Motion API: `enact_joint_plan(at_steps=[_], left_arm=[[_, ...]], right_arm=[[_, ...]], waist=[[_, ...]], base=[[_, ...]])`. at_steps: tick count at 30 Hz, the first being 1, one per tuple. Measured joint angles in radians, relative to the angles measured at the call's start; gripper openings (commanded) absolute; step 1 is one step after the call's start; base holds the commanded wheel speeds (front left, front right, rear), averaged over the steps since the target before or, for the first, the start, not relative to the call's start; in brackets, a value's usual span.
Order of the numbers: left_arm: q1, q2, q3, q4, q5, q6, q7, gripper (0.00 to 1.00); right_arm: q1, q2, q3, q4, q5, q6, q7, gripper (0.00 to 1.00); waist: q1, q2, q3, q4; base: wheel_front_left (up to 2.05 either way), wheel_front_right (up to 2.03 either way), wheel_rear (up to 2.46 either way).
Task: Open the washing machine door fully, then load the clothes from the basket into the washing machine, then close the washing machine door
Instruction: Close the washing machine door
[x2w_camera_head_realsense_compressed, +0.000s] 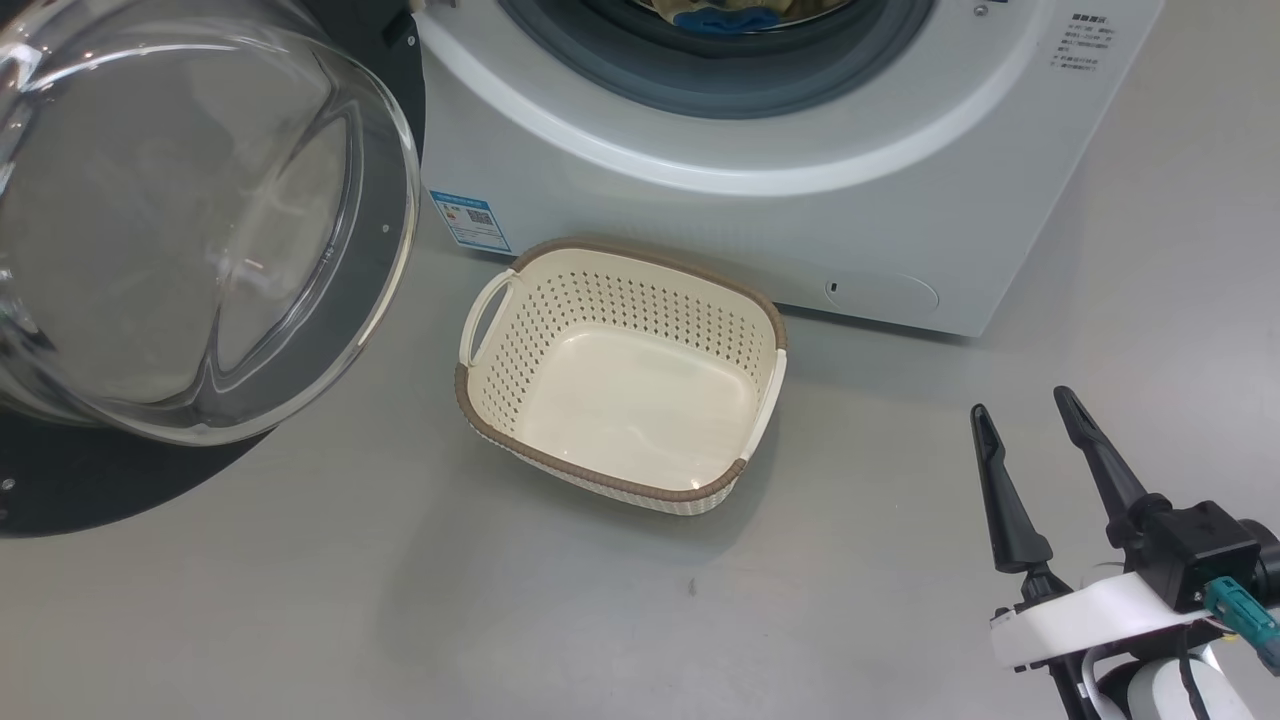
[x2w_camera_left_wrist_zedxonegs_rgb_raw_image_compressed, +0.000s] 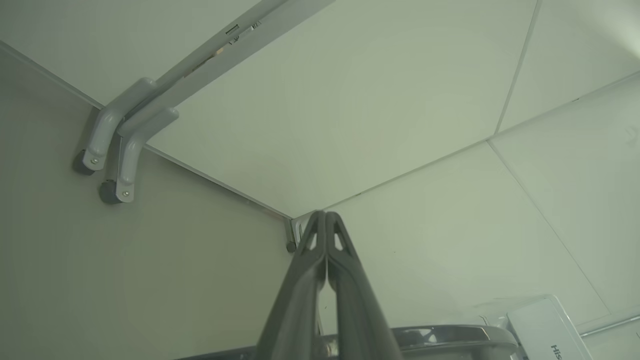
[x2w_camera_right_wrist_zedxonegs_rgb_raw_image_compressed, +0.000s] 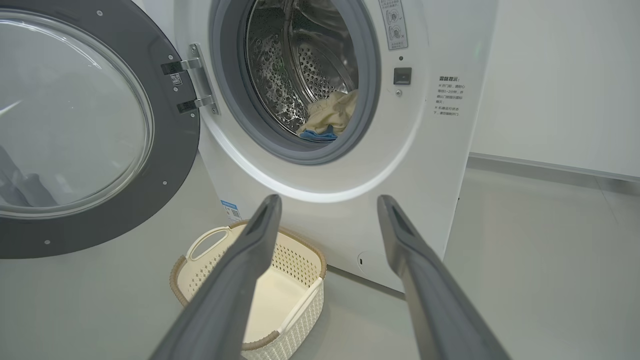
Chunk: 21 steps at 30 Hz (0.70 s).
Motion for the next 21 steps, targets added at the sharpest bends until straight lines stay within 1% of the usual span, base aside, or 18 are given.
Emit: enact_joint_plan(at_steps=[6,10,12,21], left_arm=[[-0.038,0.005,-0.085,0.057,0.005,0.0,0.069,0.0],[-0.052,0.02,-0.114,0.088,0.01,0.0,0.11,0.0],[-0.064,0.04,-0.128,0.114,0.019,0.0,0.123,0.0],[-0.08,0.055,-0.184,0.154,0.018,0.0,0.227,0.0]], right_arm=[[0.0,-0.011,-0.008,-0.009,0.0,-0.002,0.004,1.0],[0.0,-0.014,-0.009,-0.013,0.0,-0.002,0.009,1.0],[0.0,-0.019,-0.011,-0.015,0.0,-0.002,0.01,1.0],[0.0,-0.02,-0.011,-0.024,0.0,-0.002,0.018,1.0]], waist=[[0.0,0.0,0.018,-0.005],[0.0,0.0,0.021,-0.003],[0.0,0.0,0.021,0.0],[0.0,0.0,0.022,0.01]], base=[[0.0,0.0,0.0],[0.0,0.0,0.0],[0.0,0.0,0.0],[0.0,0.0,0.0]])
